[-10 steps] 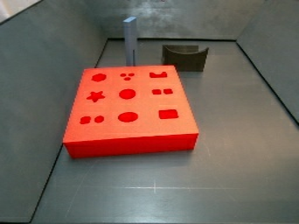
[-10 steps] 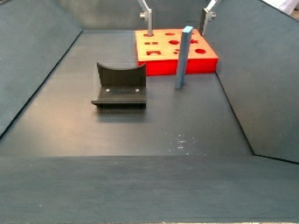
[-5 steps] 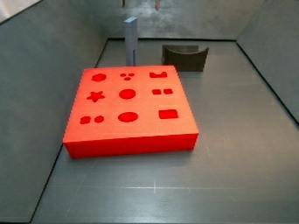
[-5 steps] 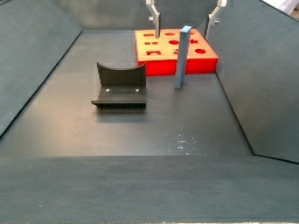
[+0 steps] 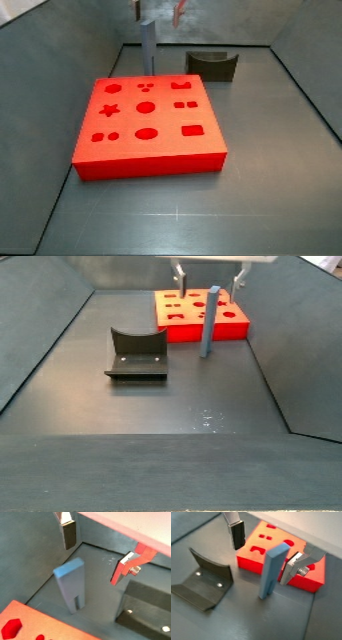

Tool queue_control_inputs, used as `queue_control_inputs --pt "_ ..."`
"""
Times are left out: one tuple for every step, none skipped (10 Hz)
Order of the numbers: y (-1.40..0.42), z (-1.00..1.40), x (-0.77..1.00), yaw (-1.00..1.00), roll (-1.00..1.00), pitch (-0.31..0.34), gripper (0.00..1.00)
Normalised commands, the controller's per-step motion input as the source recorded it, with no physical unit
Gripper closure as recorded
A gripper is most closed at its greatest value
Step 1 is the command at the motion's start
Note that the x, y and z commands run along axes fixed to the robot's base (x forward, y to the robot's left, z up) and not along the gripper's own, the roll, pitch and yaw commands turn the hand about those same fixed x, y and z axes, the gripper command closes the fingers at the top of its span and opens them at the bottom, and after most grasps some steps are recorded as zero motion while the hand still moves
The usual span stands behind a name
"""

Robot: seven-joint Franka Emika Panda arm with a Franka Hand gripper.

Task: Pick up the double-square object. Move up. Move to above the board. Insert the double-square object.
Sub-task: Pick up the double-square object.

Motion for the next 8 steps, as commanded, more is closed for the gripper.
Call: queue_control_inputs --pt "-0.1 -0.27 -0.38 0.0 0.14 0.0 0.0" --pt "-0.09 -0.22 -0.39 0.0 0.17 0.0 0.0" --pt "-0.17 -0.19 -0.25 0.0 0.14 0.0 0.0" --pt "-0.29 -0.13 -0.03 0.0 0.06 0.0 0.0" --pt "-0.3 -0.09 0.0 0.0 0.03 0.0 0.0" --pt "-0.25 -0.08 0.0 0.0 0.04 0.0 0.0" --pt "-0.15 -0.1 0.0 0.0 0.03 0.0 0.0" --pt "0.0 0.0 0.0 0.0 0.0 -0.031 0.0"
